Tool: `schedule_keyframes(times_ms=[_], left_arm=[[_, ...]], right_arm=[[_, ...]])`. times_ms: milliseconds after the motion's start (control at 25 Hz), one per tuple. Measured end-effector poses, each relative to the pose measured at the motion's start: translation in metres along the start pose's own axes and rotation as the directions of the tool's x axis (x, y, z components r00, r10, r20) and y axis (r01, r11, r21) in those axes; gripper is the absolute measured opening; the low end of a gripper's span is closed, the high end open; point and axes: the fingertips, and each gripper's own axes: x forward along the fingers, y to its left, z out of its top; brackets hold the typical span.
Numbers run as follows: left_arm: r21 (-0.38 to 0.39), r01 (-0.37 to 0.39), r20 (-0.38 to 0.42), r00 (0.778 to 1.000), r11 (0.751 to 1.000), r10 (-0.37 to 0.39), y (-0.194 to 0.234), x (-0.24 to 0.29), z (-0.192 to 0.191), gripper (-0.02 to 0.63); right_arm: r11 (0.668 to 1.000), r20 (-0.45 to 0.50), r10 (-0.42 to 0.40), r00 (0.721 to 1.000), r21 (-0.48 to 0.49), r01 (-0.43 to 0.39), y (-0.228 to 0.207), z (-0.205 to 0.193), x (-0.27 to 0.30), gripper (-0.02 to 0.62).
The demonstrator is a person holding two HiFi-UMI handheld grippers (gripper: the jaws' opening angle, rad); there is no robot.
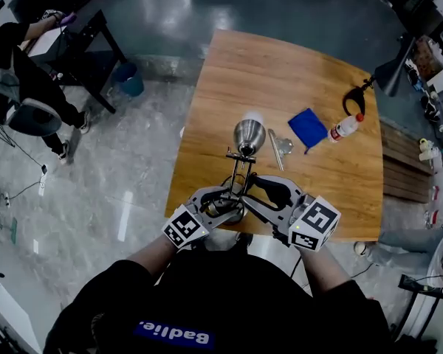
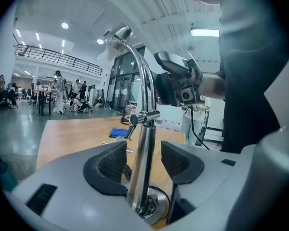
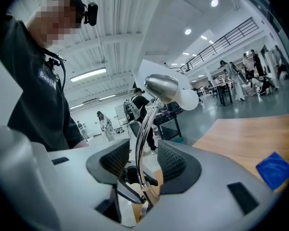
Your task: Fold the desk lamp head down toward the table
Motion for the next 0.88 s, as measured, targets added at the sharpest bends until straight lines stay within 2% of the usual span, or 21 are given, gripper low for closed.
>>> schedule_keyframes(times_ms=[320, 560, 600, 680, 720, 880], left_arm=[[0.043, 0.072, -0.026, 0.997, 0.996, -0.071, -0.006, 0.02, -0.006, 0.215], [0.055, 0.086, -0.041, 0.996, 0.995, -0.083, -0.005, 0.031, -0.013, 0.213], [0.055, 0.084, -0.043, 0.996, 0.995, -0.082, -0.005, 0.032, -0.014, 0.208], [0.056, 0.075, -0.043, 0.996, 0.996, -0.073, -0.002, 0.034, -0.016, 0.166], [0.057, 0.073, -0.042, 0.997, 0.996, -0.071, -0.001, 0.034, -0.016, 0.146], [0.062, 0.075, -0.022, 0.997, 0.995, -0.074, -0.001, 0.033, -0.016, 0.141]], right_arm=[[0.996, -0.012, 0.049, 0.999, 0.069, -0.048, -0.007, 0.007, 0.015, 0.167], [0.983, -0.006, 0.115, 0.993, 0.145, -0.113, -0.002, 0.013, 0.023, 0.164], [0.982, 0.001, 0.114, 0.994, 0.149, -0.113, -0.003, 0.014, 0.023, 0.155], [0.982, 0.011, 0.111, 0.994, 0.153, -0.111, -0.006, 0.018, 0.023, 0.058], [0.981, 0.012, 0.113, 0.993, 0.158, -0.114, -0.007, 0.019, 0.023, 0.055], [0.964, 0.027, 0.133, 0.991, 0.229, -0.136, -0.007, 0.018, 0.023, 0.044]])
